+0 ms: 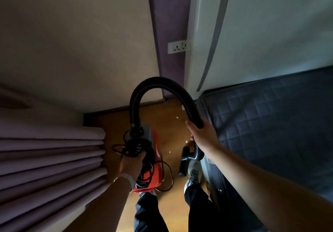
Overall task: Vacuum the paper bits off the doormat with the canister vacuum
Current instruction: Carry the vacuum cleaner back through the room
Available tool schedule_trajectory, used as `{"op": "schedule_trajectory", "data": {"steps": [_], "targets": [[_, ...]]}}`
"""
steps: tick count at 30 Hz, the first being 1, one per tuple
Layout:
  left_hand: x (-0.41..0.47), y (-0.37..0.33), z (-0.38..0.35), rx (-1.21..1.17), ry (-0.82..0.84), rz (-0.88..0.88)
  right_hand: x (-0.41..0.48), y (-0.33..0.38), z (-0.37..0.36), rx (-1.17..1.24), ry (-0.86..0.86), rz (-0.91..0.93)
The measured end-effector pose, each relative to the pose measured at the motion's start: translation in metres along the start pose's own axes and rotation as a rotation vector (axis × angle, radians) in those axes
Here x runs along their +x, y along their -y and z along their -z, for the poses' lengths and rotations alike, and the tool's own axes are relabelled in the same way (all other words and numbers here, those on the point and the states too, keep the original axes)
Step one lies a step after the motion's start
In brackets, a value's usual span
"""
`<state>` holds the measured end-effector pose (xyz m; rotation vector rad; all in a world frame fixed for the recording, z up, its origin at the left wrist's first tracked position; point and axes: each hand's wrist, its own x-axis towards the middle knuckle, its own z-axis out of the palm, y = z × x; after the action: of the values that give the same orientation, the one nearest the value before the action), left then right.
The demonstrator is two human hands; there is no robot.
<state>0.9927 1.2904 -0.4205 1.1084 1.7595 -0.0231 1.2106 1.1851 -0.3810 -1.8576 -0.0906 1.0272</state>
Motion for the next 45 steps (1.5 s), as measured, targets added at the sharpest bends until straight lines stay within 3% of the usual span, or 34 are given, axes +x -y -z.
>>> {"op": "schedule_trajectory", "data": {"steps": [11,20,23,28,33,45], "targets": [[0.079,0.007,-0.049,-0.102,0.153,0.053,0.078,-0.014,-0.032,-0.218,-0.097,0.069],[0.182,0.017,-0.097,-0.246,0.108,0.062,0.184,-0.057,-0.060,-0.447,-0.163,0.175],[0.204,0.020,-0.117,-0.200,0.111,0.024,0.208,-0.101,-0.053,-0.385,-0.262,0.126],[0.234,0.030,-0.149,-0.108,0.139,-0.117,0.245,-0.158,-0.057,-0.245,-0.261,0.011],[0.281,0.042,-0.177,0.003,0.203,-0.088,0.289,-0.185,-0.071,-0.180,-0.270,0.011],[0.334,0.057,-0.253,-0.074,0.264,-0.093,0.361,-0.231,-0.081,-0.138,-0.319,0.057]]}}
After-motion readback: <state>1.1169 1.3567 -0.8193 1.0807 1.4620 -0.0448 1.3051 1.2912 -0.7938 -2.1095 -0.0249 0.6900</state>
